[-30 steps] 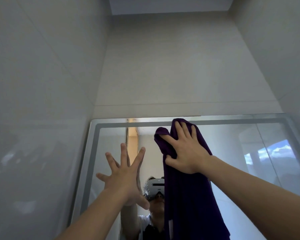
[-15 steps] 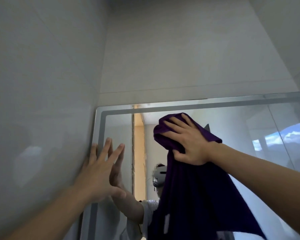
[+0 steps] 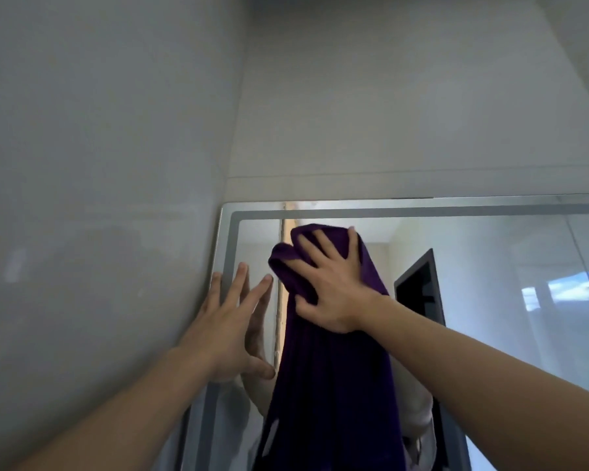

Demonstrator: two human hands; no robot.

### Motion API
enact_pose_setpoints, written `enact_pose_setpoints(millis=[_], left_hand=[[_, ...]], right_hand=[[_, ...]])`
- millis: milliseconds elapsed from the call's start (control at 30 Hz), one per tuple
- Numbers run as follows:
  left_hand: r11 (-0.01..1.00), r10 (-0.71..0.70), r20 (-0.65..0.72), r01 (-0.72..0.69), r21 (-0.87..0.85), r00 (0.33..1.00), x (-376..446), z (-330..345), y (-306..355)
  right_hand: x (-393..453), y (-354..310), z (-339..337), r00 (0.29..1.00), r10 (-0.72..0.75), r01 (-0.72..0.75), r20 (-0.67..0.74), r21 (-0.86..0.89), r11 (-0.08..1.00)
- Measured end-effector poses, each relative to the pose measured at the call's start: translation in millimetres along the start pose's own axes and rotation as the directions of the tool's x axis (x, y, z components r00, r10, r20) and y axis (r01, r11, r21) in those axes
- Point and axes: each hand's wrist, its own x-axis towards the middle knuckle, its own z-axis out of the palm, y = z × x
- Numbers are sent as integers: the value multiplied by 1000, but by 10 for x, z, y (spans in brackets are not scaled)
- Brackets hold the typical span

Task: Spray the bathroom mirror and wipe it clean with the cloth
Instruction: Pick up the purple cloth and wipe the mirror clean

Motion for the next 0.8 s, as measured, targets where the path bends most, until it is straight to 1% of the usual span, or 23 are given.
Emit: enact_pose_setpoints(millis=[67, 133, 233, 333, 467, 500, 567, 633, 700, 767, 800], left_hand=[[1000, 1, 1, -1, 5, 1000, 6, 12, 7], [1000, 10, -2, -10, 6, 1000, 14, 24, 17], [1000, 3, -5, -3, 11, 1000, 6, 30, 5], [1000, 2, 2, -2, -16, 1000, 31, 48, 5], [999, 16, -7, -16, -35, 1000, 43, 54, -17], [999, 24, -13, -25, -44, 1000, 47, 48, -34], [997, 38, -38, -41, -67, 999, 56, 34, -79], [996, 38, -37, -41, -79, 999, 63, 20, -91], [996, 20, -17, -21, -81, 1000, 48, 23, -71], [996, 3, -6, -3, -87, 1000, 25, 35, -37], [996, -3, -1, 3, -90, 1000, 14, 38, -25]], right_hand=[[-113, 97, 67, 997, -80, 80, -6, 53, 995], [-144, 265, 52, 996, -88, 87, 4, 69, 994], [26, 438, -97, 999, 31, -32, 16, 35, 999], [327, 403, -211, 990, 142, -142, 1, -27, 990], [538, 200, -205, 985, 170, -171, -32, -46, 984], [533, 132, -177, 987, 155, -157, -36, -45, 987], [465, -28, -98, 996, 79, -79, -33, -14, 997], [296, -142, -2, 998, -36, 40, -49, 89, 995], [100, -135, 58, 992, -110, 120, -68, 165, 979], [-8, -1, 58, 992, -100, 113, -79, 179, 977], [-14, 72, 28, 994, -50, 67, -95, 186, 980]])
